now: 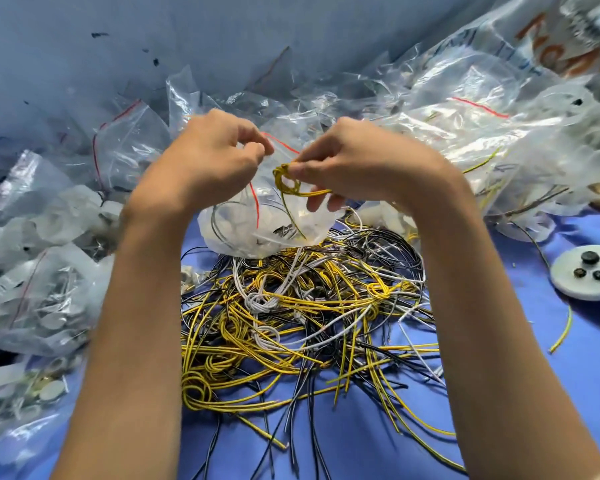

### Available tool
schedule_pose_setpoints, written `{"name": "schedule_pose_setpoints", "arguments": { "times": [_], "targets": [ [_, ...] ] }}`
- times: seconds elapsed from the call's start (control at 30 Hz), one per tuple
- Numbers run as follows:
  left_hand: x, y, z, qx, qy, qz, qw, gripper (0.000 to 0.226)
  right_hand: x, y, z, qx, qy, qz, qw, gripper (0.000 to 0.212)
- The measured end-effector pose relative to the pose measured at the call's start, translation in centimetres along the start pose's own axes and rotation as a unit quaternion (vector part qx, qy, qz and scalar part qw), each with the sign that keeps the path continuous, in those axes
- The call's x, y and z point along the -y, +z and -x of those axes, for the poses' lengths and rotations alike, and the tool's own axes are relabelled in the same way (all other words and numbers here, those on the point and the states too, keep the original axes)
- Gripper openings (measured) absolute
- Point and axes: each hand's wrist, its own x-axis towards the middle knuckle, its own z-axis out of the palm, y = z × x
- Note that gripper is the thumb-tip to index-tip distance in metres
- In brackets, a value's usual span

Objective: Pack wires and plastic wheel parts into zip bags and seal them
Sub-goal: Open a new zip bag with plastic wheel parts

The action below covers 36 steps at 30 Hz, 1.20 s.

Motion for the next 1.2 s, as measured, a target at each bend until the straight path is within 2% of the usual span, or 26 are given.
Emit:
{"name": "schedule_pose_setpoints", "arguments": {
  "times": [0.07, 0.13, 0.23, 0.37, 0.5, 0.6, 0.7, 0.73, 0.83, 0.97, 1.07, 1.2],
  "targets": [
    [-0.7, 0.3, 0.1, -0.001, 0.015, -0.022, 1.0, 0.028, 0.3, 1.4, -1.0, 0.018, 0.016, 0.029, 0.999, 0.026],
    [-1.2, 0.6, 0.3, 0.004, 0.044, -0.033, 0.998, 0.033, 0.5, 2.5, -1.4, 0.08, 0.028, 0.087, 0.993, 0.027],
    [-1.5, 0.6, 0.4, 0.043, 0.075, -0.058, 0.995, 0.038, 0.7, 3.8, -1.5, 0.127, 0.012, 0.159, 0.979, 0.025],
    [-1.7, 0.5, 0.5, 0.094, 0.108, -0.102, 0.984, 0.035, 0.4, 5.2, -1.6, 0.064, 0.0, 0.222, 0.973, 0.038],
    [-1.8, -0.1, 1.0, 0.111, 0.107, -0.097, 0.983, 0.034, -0.2, 5.8, -2.1, 0.04, 0.012, 0.207, 0.977, 0.038],
    [-1.7, -0.8, 1.3, 0.103, 0.078, -0.072, 0.989, 0.036, -0.1, 5.5, -2.1, 0.084, -0.006, 0.201, 0.976, 0.042],
    [-1.5, -1.2, 1.5, 0.099, 0.061, -0.056, 0.992, 0.039, 0.2, 4.8, -1.7, 0.122, 0.005, 0.244, 0.962, 0.051],
    [-1.4, -1.2, 1.5, 0.097, 0.058, -0.055, 0.992, 0.039, 0.4, 4.6, -1.5, 0.124, 0.013, 0.261, 0.957, 0.05],
    [-1.3, -1.4, 1.5, 0.086, 0.057, -0.054, 0.993, 0.039, 0.5, 4.0, -1.2, 0.121, 0.016, 0.294, 0.948, 0.025],
    [-1.3, -1.4, 1.5, 0.09, 0.051, -0.053, 0.993, 0.039, 0.3, 4.0, -1.1, 0.098, 0.049, 0.296, 0.949, 0.046],
    [-1.4, -1.2, 1.5, 0.1, 0.049, -0.056, 0.992, 0.039, 0.0, 4.5, -1.2, 0.085, 0.086, 0.277, 0.953, 0.043],
    [-1.3, -1.0, 1.4, 0.099, 0.053, -0.066, 0.991, 0.039, -0.3, 4.7, -1.3, 0.056, 0.084, 0.274, 0.956, 0.031]
  ]
}}
